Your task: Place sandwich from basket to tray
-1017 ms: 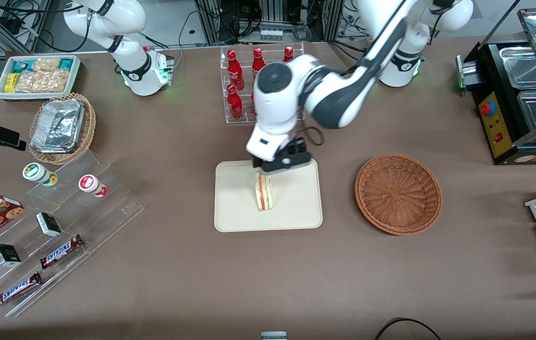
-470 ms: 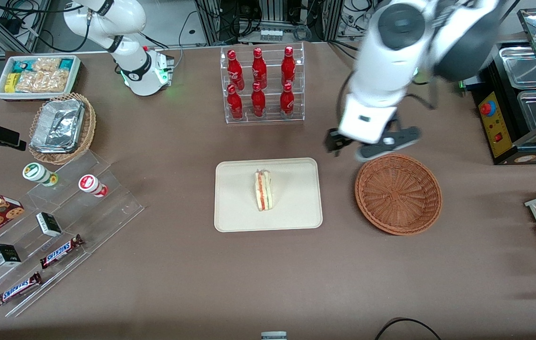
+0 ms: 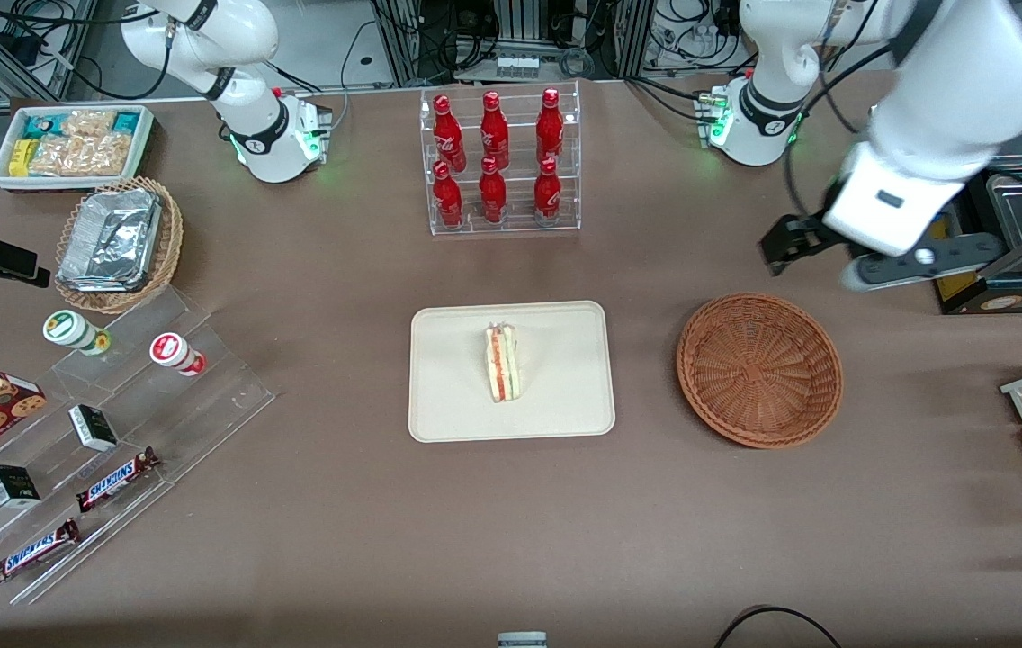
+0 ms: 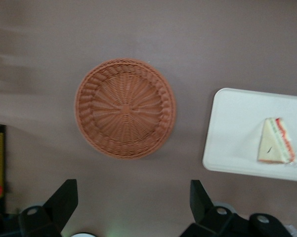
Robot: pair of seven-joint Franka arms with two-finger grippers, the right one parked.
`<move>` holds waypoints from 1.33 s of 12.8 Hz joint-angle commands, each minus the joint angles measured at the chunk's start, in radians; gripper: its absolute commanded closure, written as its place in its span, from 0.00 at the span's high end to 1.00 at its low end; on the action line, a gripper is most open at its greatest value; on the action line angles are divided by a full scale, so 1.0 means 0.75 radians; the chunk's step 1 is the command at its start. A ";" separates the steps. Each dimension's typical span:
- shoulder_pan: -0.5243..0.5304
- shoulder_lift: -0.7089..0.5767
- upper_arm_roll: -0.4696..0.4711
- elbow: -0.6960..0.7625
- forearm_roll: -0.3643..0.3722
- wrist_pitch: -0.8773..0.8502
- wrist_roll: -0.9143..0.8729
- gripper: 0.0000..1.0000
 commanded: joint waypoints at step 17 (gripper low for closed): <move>0.060 -0.133 0.305 -0.007 -0.032 -0.060 0.592 1.00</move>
